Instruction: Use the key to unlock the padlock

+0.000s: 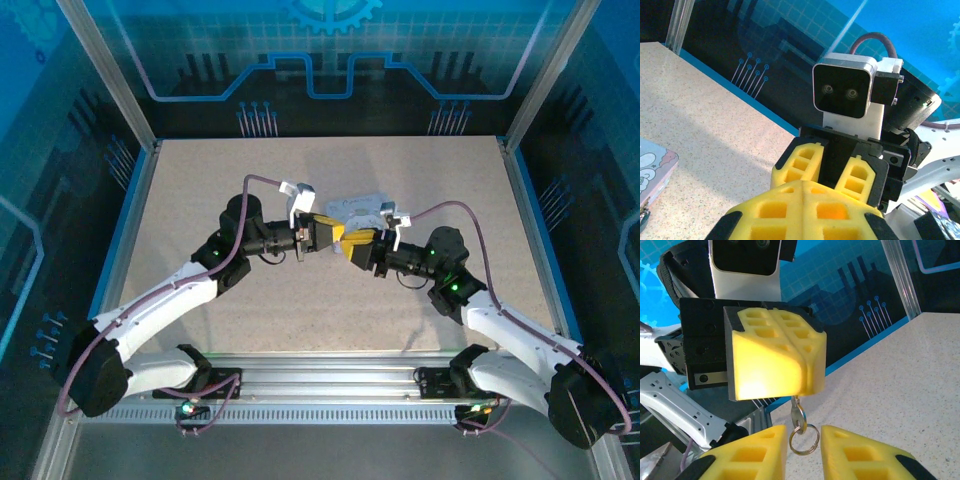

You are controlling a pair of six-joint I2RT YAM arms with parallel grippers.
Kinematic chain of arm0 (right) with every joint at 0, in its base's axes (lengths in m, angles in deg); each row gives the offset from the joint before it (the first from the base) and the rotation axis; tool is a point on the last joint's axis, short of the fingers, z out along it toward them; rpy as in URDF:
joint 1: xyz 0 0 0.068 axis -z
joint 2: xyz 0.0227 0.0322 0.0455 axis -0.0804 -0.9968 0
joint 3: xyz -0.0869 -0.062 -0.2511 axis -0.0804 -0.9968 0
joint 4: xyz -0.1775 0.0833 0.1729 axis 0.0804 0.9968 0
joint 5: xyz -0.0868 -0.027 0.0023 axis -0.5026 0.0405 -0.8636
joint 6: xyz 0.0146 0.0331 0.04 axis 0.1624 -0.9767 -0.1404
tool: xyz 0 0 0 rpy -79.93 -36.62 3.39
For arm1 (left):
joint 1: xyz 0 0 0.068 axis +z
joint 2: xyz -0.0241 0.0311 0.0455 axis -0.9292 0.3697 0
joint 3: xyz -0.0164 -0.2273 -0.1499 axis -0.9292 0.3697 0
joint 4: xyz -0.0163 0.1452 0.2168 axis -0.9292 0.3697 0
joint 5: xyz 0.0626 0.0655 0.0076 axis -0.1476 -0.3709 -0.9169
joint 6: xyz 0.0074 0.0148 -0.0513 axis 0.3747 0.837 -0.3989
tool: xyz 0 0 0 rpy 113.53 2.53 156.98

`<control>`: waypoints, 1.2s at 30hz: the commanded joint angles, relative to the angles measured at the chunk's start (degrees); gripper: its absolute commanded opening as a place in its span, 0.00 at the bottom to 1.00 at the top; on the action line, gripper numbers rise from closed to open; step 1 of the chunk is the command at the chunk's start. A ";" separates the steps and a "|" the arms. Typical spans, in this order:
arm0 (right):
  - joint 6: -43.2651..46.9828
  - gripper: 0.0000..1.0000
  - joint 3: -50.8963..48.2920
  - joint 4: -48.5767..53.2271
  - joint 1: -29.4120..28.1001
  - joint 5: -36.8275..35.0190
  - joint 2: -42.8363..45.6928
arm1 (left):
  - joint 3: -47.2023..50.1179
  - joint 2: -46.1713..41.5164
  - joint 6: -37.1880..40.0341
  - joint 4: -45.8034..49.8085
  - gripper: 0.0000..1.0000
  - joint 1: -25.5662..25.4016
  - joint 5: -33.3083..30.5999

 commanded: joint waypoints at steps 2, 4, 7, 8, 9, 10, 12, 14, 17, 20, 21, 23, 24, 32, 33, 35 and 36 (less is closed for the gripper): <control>-0.41 0.19 2.28 -2.30 0.38 0.43 -0.27 | 0.54 0.81 -0.06 -2.44 0.00 -0.16 1.98; -0.43 0.18 2.37 -2.31 0.36 0.31 -0.27 | 0.51 0.78 -0.04 -2.45 0.00 -0.12 1.99; -0.31 0.15 2.66 -2.07 0.27 0.52 -0.34 | 0.66 0.77 -0.08 -2.44 0.00 -0.08 1.98; -0.18 0.14 2.72 -1.83 0.23 0.64 -0.44 | 0.66 0.77 -0.11 -2.47 0.00 -0.12 1.93; -0.09 0.14 2.80 -1.51 0.18 0.63 -0.54 | 0.67 0.77 -0.18 -2.51 0.00 -0.08 1.82; -0.04 0.14 2.75 -1.19 0.19 0.49 -0.62 | 0.71 0.76 -0.20 -2.69 0.00 -0.05 1.66; 0.01 0.15 2.33 -1.12 0.09 0.22 -0.63 | 0.75 0.79 -0.33 -2.83 0.00 -0.13 1.39; -0.26 0.15 1.78 -1.42 0.00 0.03 -0.58 | 0.82 0.77 -0.51 -3.26 0.00 -0.10 1.13; -0.26 0.15 1.37 -1.34 -0.26 -0.01 -0.53 | 0.72 0.79 -0.68 -3.48 0.00 -0.12 0.94; -0.09 0.12 1.56 -0.70 -0.47 -0.01 -0.60 | 0.67 0.86 -0.61 -3.48 0.00 -0.10 0.85; 0.07 0.10 1.62 -0.42 -0.46 -0.02 -0.58 | 0.66 0.94 -0.56 -3.52 0.00 -0.13 0.85; 0.24 0.06 1.84 0.10 -0.53 -0.42 -0.37 | 0.58 0.92 -0.66 -3.48 0.00 -0.12 0.93; 0.63 0.03 2.08 0.83 -0.57 -0.90 -0.12 | 0.58 0.95 -0.70 -3.39 0.00 -0.11 0.86; 8.88 0.00 5.39 15.49 -1.74 -8.94 2.00 | -0.29 -0.74 -1.00 1.64 0.49 0.94 -5.86; 9.49 0.00 5.51 16.63 -1.80 -9.83 2.18 | -0.21 -1.20 -1.93 1.88 0.52 1.50 -6.65; 10.65 0.00 5.36 17.90 -1.89 -11.65 2.73 | 0.12 -2.45 -4.85 2.32 0.54 3.54 -7.82; 11.09 0.00 5.38 18.54 -1.96 -12.43 3.01 | 0.23 -3.01 -5.89 2.71 0.55 4.44 -8.01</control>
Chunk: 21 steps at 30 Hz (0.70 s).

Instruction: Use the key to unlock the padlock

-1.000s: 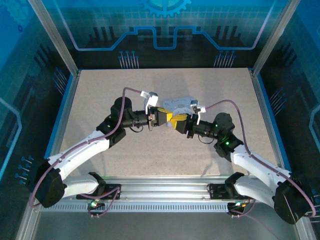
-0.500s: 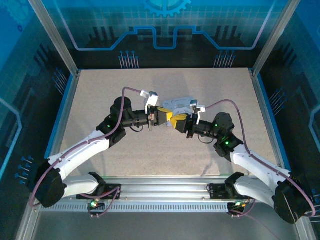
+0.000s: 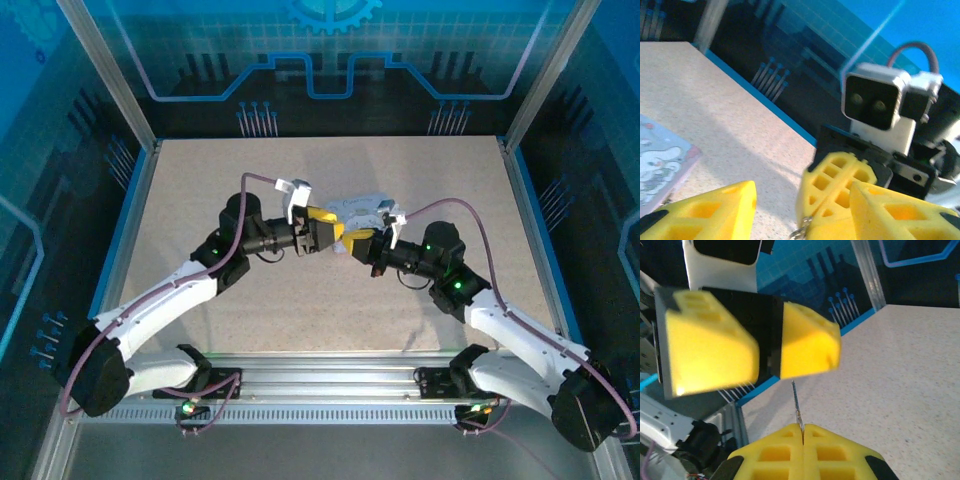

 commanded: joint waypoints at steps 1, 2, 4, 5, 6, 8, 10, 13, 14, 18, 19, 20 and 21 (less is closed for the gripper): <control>4.29 0.00 1.92 5.51 -0.83 -5.19 1.40 | 0.14 -3.49 -4.11 2.18 0.56 2.96 -3.74; 4.88 0.00 1.95 6.95 -0.93 -6.10 1.61 | -0.04 -4.18 -4.53 3.44 0.56 3.56 -4.15; 6.04 0.00 2.09 8.38 -1.48 -7.99 1.91 | -0.86 -5.39 -4.73 6.95 0.57 4.12 -5.39; 6.58 0.00 2.13 8.97 -1.70 -8.77 2.08 | -1.43 -6.03 -4.70 9.21 0.57 4.18 -6.07; 6.97 0.00 2.15 9.42 -1.88 -9.42 2.26 | -1.92 -6.46 -4.63 11.25 0.57 4.18 -6.74; 7.61 0.00 2.13 9.76 -2.08 -9.87 2.53 | -3.05 -7.48 -4.55 15.27 0.58 4.27 -7.93; 7.71 0.00 2.21 9.90 -2.06 -9.83 2.42 | -3.13 -8.30 -4.56 16.77 0.57 4.15 -7.80; 6.53 0.00 2.65 10.03 -1.86 -9.10 1.56 | -2.45 -9.29 -4.61 16.93 0.58 4.17 -6.76; 5.71 0.00 2.64 9.98 -1.52 -8.53 1.11 | -2.10 -9.57 -4.40 16.84 0.58 4.19 -6.53; 2.25 0.00 1.85 9.68 1.05 -5.60 -0.03 | -0.19 -10.24 -4.95 14.96 0.63 4.15 -5.85; 1.22 0.00 1.41 9.48 2.06 -4.73 -0.33 | 0.34 -10.25 -5.22 14.32 0.64 4.17 -5.75; 0.36 0.00 0.89 9.28 2.87 -3.97 -0.68 | 0.90 -10.11 -5.50 13.66 0.65 4.15 -5.64; -0.29 0.00 0.54 9.24 3.66 -3.18 -0.92 | 1.33 -9.86 -5.80 13.11 0.67 4.07 -5.68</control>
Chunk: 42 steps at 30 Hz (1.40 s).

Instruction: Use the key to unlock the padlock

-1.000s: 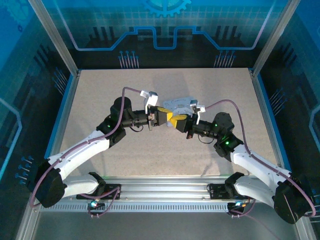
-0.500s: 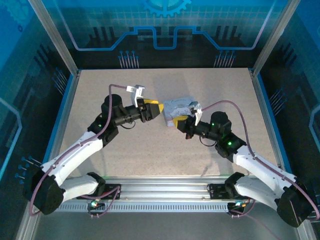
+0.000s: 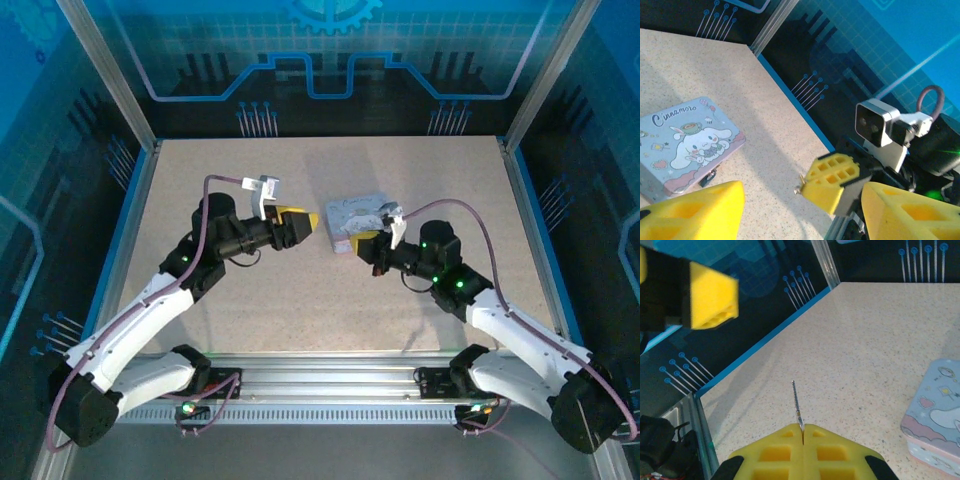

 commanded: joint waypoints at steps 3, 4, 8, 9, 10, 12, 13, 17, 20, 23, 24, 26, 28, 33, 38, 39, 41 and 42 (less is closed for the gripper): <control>-4.27 0.00 -1.35 0.72 4.59 4.34 -0.60 | 2.53 1.56 -2.27 -1.85 0.74 -0.03 -0.09; -4.61 0.00 -1.71 1.56 5.73 4.40 -0.40 | 2.59 2.69 -2.56 -1.96 0.76 -0.11 -0.46; -4.56 0.00 -1.94 9.03 11.11 3.61 2.30 | 1.75 9.25 -3.04 -3.28 0.78 -1.34 -1.57; -4.02 0.00 -1.80 11.44 12.13 2.77 3.54 | 0.99 11.03 -2.93 -3.27 0.78 -1.86 -1.71; -3.37 0.00 -1.46 14.81 13.34 1.33 4.98 | -0.27 13.38 -2.76 -3.03 0.78 -2.51 -1.92; -2.08 0.00 -0.69 20.73 15.78 -0.61 7.79 | -3.03 17.83 -2.38 -2.91 0.79 -3.98 -2.20; -1.50 0.00 -0.26 23.90 17.08 -1.56 9.29 | -4.73 20.40 -2.24 -2.85 0.79 -4.83 -2.21; 0.99 0.00 1.51 34.68 20.14 -7.60 15.35 | -13.49 30.60 -1.21 -0.60 0.79 -7.35 -2.46; 1.23 0.00 2.38 40.03 20.67 -11.93 19.24 | -22.36 38.43 0.93 4.35 0.79 -9.21 -4.51; 0.60 0.00 2.40 42.28 20.85 -13.62 22.25 | -32.50 46.49 3.82 11.46 0.79 -10.92 -8.18; 0.36 0.00 2.21 42.31 20.86 -13.62 23.00 | -35.32 48.81 4.41 13.16 0.79 -11.29 -8.50; 0.00 0.00 1.88 42.76 20.94 -14.00 24.28 | -41.68 53.87 5.12 16.51 0.78 -11.93 -9.16; 0.13 0.00 2.11 43.74 21.05 -14.49 24.50 | -46.51 57.55 5.92 19.25 0.78 -12.52 -10.99; 0.05 0.00 2.05 44.62 21.28 -14.75 24.06 | -54.95 64.35 8.38 24.12 0.78 -13.54 -13.80; -0.96 0.00 1.12 43.20 21.21 -13.96 23.71 | -59.63 68.99 9.36 26.16 0.78 -14.24 -13.26; -1.06 0.00 1.06 43.11 21.27 -13.82 23.62 | -60.19 69.64 9.54 26.42 0.78 -14.38 -12.92; -1.15 0.00 0.88 43.19 21.29 -13.57 23.51 | -61.28 70.86 9.65 26.95 0.78 -14.64 -12.75; -1.20 0.00 0.75 43.23 21.24 -13.53 23.49 | -61.75 71.29 9.73 27.34 0.78 -14.71 -12.74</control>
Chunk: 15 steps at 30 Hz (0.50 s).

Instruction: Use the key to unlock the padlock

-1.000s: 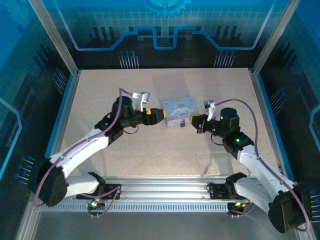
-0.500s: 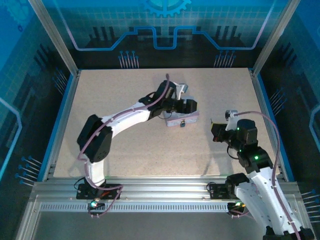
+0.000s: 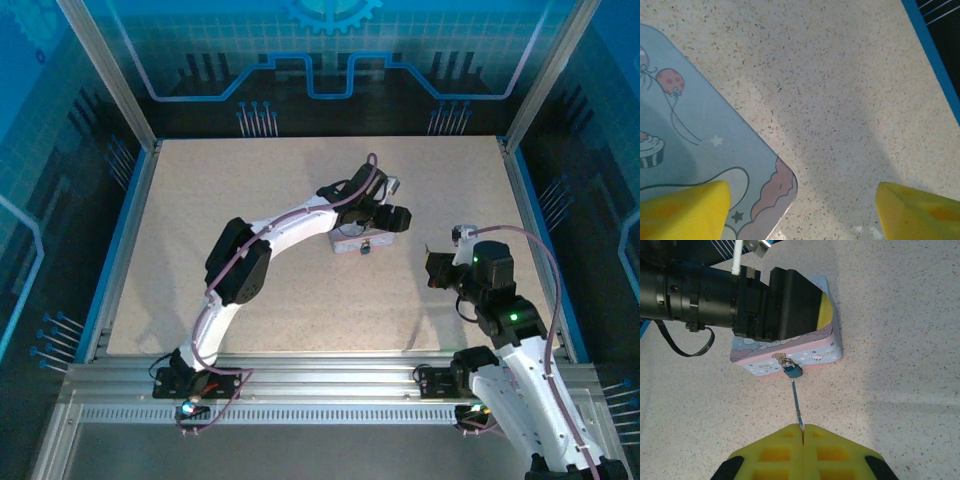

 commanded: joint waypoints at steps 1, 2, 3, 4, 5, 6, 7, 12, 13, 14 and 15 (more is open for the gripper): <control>-0.76 0.00 -0.11 0.54 0.83 0.28 0.09 | -3.44 2.16 2.00 3.73 0.78 -0.89 -0.33; -0.93 0.00 -0.13 0.59 0.76 0.36 0.21 | -3.84 2.61 2.16 4.27 0.78 -0.86 -0.42; -1.00 0.00 -0.15 0.66 0.80 0.37 0.32 | -3.98 2.95 2.29 4.56 0.78 -0.83 -0.33; -1.01 0.00 -0.07 0.85 0.79 0.28 0.32 | -4.08 3.20 2.45 5.00 0.78 -0.92 -0.24; -1.02 0.00 -0.07 0.98 0.83 0.15 0.42 | -3.98 3.32 2.72 5.50 0.78 -0.95 -0.02; -1.02 0.00 0.05 1.15 0.82 0.02 0.43 | -3.84 3.38 3.27 6.08 0.78 -0.98 0.09; -0.92 0.00 0.14 1.42 0.82 -0.22 0.44 | -3.46 3.18 3.96 6.91 0.78 -1.16 0.08; -0.56 0.00 0.57 2.35 0.83 -0.49 -0.03 | 2.12 0.23 6.50 8.09 0.78 -1.53 1.03; -0.49 0.00 0.64 2.42 0.83 -0.44 -0.22 | 3.95 -0.89 6.69 7.69 0.78 -1.67 1.27; -0.47 0.00 0.64 2.39 0.83 -0.38 -0.47 | 5.73 -2.06 6.79 7.27 0.78 -1.63 1.43; -0.58 0.00 0.63 2.35 0.80 -0.29 -0.67 | 7.48 -3.11 6.88 6.73 0.78 -1.60 1.69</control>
